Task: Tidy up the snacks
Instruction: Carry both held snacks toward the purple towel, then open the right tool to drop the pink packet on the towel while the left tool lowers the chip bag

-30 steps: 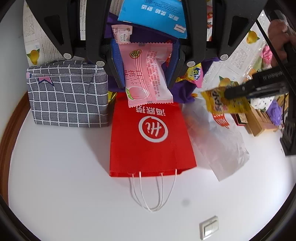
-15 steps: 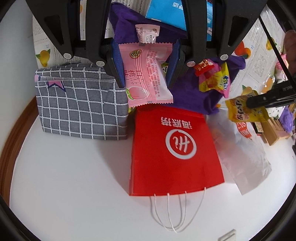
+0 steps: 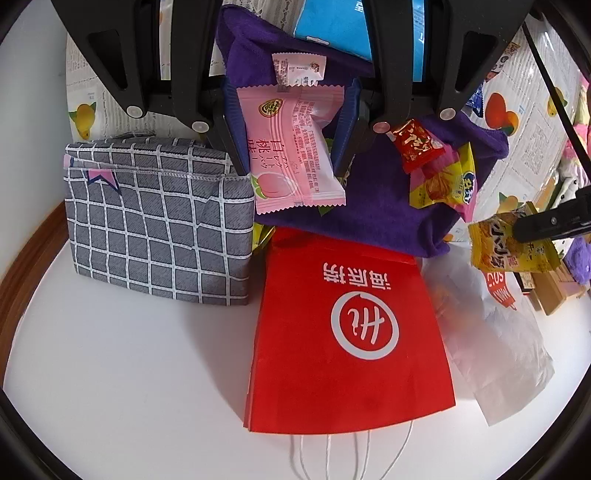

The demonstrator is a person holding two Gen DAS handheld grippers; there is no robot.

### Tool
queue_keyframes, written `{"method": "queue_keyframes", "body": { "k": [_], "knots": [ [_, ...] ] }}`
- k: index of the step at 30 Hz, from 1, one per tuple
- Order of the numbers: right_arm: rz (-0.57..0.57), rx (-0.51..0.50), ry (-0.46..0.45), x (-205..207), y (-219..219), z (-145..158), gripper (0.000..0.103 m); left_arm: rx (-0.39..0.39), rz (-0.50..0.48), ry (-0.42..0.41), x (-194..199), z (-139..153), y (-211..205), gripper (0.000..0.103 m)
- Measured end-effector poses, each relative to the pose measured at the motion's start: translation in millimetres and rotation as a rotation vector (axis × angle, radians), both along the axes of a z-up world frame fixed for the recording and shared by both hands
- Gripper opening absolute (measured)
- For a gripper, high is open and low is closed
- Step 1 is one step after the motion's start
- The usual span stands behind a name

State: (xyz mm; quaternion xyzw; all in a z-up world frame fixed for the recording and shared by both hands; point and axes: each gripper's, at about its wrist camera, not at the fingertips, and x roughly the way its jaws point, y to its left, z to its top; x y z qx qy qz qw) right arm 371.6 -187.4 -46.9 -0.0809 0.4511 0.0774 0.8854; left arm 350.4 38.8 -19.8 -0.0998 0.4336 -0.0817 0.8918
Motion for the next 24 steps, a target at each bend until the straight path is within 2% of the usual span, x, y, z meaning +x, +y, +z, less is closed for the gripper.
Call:
{"method": "queue_keyframes", "body": {
  "k": [7,24],
  "knots": [
    [0.001,-0.006,0.025,3.9,2.2,-9.5,0.044,-0.005,0.008,0.006,1.0,-0.5,1.8,0.032],
    [0.042,-0.035,0.154,14.8,23.6,-53.2,0.044,-0.018,0.021,0.006,0.5,1.2,7.8,0.032]
  ]
}}
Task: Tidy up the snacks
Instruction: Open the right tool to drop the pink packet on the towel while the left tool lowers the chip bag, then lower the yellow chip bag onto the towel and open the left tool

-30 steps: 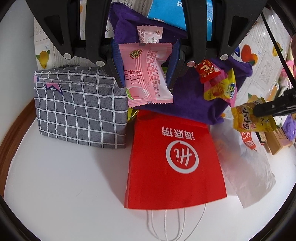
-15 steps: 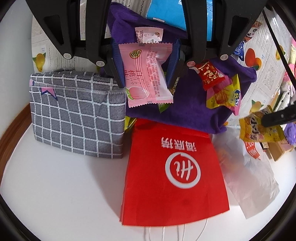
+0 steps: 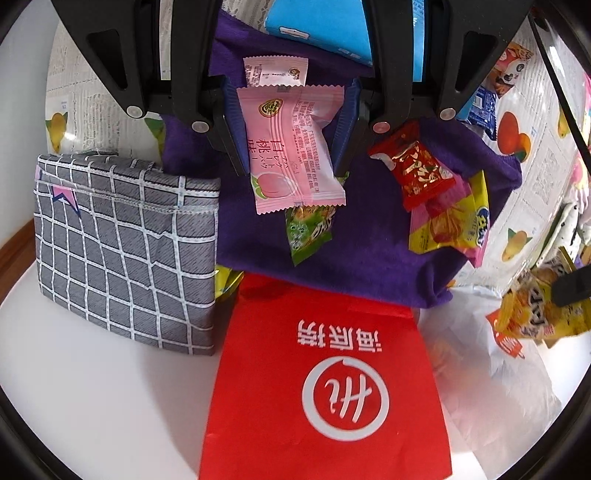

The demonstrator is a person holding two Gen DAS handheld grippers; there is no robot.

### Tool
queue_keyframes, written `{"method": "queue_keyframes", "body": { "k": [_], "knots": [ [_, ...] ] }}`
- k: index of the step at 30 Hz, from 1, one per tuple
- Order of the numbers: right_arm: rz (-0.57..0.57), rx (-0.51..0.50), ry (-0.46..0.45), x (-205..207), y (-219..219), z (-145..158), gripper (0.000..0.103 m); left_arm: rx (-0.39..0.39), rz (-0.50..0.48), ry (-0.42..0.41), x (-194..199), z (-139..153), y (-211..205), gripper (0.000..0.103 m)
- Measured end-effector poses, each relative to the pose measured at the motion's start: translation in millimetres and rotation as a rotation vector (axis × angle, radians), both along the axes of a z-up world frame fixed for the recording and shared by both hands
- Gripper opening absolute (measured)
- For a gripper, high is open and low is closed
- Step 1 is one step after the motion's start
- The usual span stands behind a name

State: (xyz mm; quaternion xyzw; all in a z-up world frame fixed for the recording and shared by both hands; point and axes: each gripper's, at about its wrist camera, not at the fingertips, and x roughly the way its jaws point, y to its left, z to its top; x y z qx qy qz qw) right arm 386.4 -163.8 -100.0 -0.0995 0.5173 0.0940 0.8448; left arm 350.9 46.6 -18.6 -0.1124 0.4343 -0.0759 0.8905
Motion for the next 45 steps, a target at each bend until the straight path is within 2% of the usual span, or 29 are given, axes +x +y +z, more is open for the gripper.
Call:
{"method": "queue_keyframes", "body": {
  "k": [13,25,31,39,45],
  "knots": [
    [0.013,-0.021,0.055,5.4,0.2,-18.6,0.045,-0.011,0.006,0.012,1.9,-1.8,3.5,0.032],
    [0.021,-0.031,0.056,4.3,2.2,-16.2,0.048,-0.011,0.010,0.027,4.6,-6.9,3.3,0.032],
    [0.004,-0.003,0.000,-1.0,-6.8,8.3,0.049,-0.009,0.011,0.059,9.6,-16.4,2.2,0.032],
    [-0.027,0.040,-0.123,-17.4,-25.1,56.4,0.053,-0.013,-0.037,0.130,17.3,-37.2,-16.4,0.032],
    [-0.047,0.064,-0.166,-24.4,-36.8,72.9,0.054,-0.012,-0.066,0.191,22.2,-54.6,-30.2,0.033]
  ]
}}
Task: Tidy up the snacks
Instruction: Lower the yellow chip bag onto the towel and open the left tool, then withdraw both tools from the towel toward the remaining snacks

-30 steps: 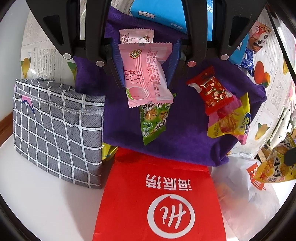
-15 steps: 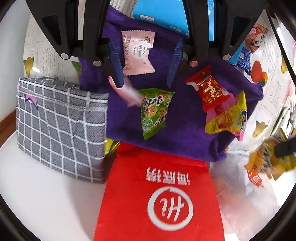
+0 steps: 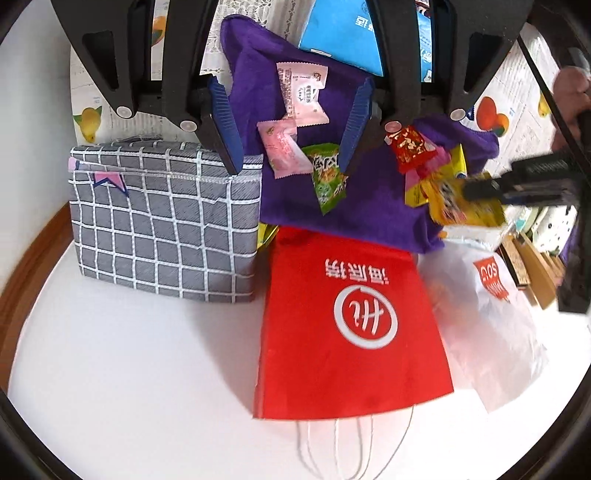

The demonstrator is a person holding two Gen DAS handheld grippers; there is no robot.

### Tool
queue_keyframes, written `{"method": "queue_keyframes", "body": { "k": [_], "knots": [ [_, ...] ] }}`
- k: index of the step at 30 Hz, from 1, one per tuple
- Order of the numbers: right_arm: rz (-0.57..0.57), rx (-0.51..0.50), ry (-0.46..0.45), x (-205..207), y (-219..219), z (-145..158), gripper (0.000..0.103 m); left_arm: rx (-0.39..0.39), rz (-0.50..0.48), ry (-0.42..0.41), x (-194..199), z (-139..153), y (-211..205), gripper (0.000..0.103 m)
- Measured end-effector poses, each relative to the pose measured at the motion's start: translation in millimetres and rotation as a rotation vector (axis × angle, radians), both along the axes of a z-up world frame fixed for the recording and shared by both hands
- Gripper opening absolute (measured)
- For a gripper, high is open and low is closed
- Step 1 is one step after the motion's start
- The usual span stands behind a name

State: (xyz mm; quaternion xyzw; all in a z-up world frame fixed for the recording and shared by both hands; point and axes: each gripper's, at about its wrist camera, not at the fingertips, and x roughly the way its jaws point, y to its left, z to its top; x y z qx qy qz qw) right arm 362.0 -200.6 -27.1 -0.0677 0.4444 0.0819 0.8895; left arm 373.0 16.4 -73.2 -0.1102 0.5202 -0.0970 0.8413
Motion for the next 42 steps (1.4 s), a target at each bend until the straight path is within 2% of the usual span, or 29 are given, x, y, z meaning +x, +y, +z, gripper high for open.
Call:
{"method": "queue_keyframes", "body": {
  "k": [10,20,22,23,27,34,42],
  "knots": [
    [0.020,-0.013,-0.005,-3.6,6.0,0.9,0.054,0.014,-0.009,0.060,5.2,-19.7,-12.3,0.033],
    [0.035,-0.022,-0.002,-5.7,11.3,-2.1,0.054,0.015,-0.008,0.036,8.3,-23.2,-15.6,0.033],
    [0.036,-0.023,0.000,-5.9,12.4,-2.9,0.054,0.023,-0.008,0.027,8.8,-22.3,-15.6,0.035],
    [0.037,-0.024,0.000,-6.3,12.8,-3.1,0.054,0.025,-0.007,0.023,8.8,-21.6,-15.2,0.039],
    [0.043,-0.024,-0.002,-7.9,15.4,-2.6,0.054,0.009,-0.003,-0.009,7.2,-11.2,-13.1,0.058],
    [0.058,-0.028,-0.019,-13.8,20.8,3.1,0.054,0.007,-0.007,-0.078,1.8,12.7,-10.0,0.060],
    [0.070,0.005,-0.078,-32.2,26.0,22.9,0.054,-0.015,-0.024,-0.106,-5.1,32.6,-6.0,0.060]
  ]
}}
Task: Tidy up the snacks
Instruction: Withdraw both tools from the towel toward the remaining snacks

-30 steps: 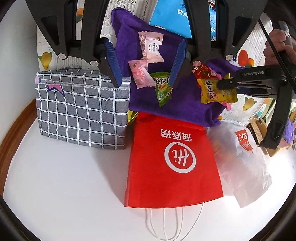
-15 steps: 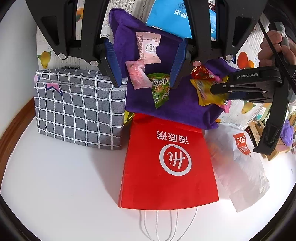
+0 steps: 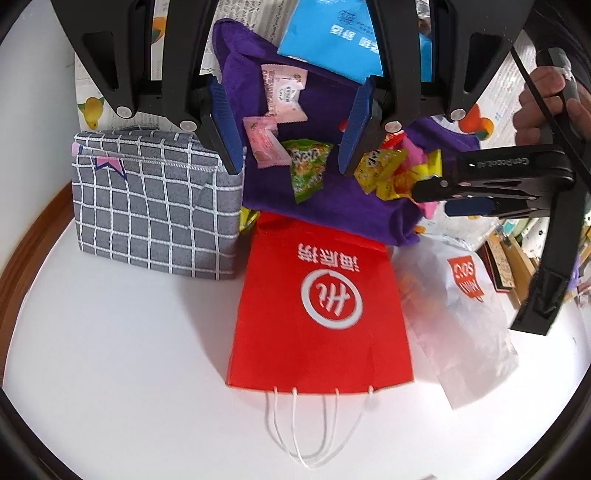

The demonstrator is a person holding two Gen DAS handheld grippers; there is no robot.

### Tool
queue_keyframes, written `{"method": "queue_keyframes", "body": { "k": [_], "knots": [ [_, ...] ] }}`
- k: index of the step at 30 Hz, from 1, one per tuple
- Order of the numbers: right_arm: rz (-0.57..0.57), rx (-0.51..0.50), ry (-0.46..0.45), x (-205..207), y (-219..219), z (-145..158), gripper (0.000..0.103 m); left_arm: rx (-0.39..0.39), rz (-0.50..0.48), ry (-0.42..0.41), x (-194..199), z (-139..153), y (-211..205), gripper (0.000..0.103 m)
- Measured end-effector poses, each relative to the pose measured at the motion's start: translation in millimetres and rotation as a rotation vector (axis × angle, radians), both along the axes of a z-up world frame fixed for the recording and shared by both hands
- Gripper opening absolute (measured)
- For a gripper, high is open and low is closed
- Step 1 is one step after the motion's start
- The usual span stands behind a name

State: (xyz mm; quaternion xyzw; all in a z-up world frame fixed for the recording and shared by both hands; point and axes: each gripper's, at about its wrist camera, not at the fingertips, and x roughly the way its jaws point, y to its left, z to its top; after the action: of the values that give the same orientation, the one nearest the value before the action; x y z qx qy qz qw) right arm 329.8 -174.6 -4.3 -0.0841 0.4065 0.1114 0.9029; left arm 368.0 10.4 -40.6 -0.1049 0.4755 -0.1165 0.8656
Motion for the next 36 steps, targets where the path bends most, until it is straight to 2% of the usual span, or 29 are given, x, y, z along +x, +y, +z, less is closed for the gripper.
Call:
{"method": "queue_keyframes", "body": {
  "k": [6,11,16,21,22,25,26,31,33,35,36],
  "knots": [
    [-0.020,-0.013,-0.028,-29.2,5.8,1.7,0.054,-0.038,-0.017,-0.042,-12.2,21.1,6.2,0.060],
    [-0.060,0.034,0.015,-57.3,-6.2,-9.4,0.054,-0.037,-0.043,-0.038,-22.8,33.9,4.6,0.060],
    [-0.095,0.066,0.063,-87.6,-17.0,-28.9,0.054,-0.001,-0.040,-0.036,-37.3,46.0,5.5,0.060],
    [-0.119,0.106,0.099,-115.9,-25.2,-52.8,0.053,0.012,-0.036,-0.029,-63.6,45.3,22.0,0.060],
    [-0.121,0.122,0.110,-120.0,-26.3,-57.1,0.049,0.019,-0.029,-0.024,-69.1,43.5,26.9,0.060],
    [-0.111,0.159,0.150,-132.0,-25.8,-71.6,0.024,0.024,-0.013,0.001,-82.9,35.9,40.9,0.061],
    [-0.116,0.163,0.162,-136.3,-24.3,-76.9,0.024,0.022,-0.007,0.005,-88.5,33.3,46.4,0.060],
    [-0.117,0.181,0.186,-151.2,-18.5,-91.5,0.024,0.023,0.036,0.027,-111.7,20.4,68.5,0.060],
    [-0.120,0.172,0.180,-154.5,-17.9,-96.6,0.029,0.013,0.041,0.032,-121.8,15.1,74.5,0.060],
    [-0.127,0.167,0.181,-153.6,-19.9,-103.5,0.043,0.007,0.046,0.037,-129.7,10.2,77.6,0.060],
    [-0.137,0.168,0.187,-152.4,-22.1,-107.4,0.044,0.005,0.048,0.041,-134.5,6.6,79.2,0.060]
  ]
}}
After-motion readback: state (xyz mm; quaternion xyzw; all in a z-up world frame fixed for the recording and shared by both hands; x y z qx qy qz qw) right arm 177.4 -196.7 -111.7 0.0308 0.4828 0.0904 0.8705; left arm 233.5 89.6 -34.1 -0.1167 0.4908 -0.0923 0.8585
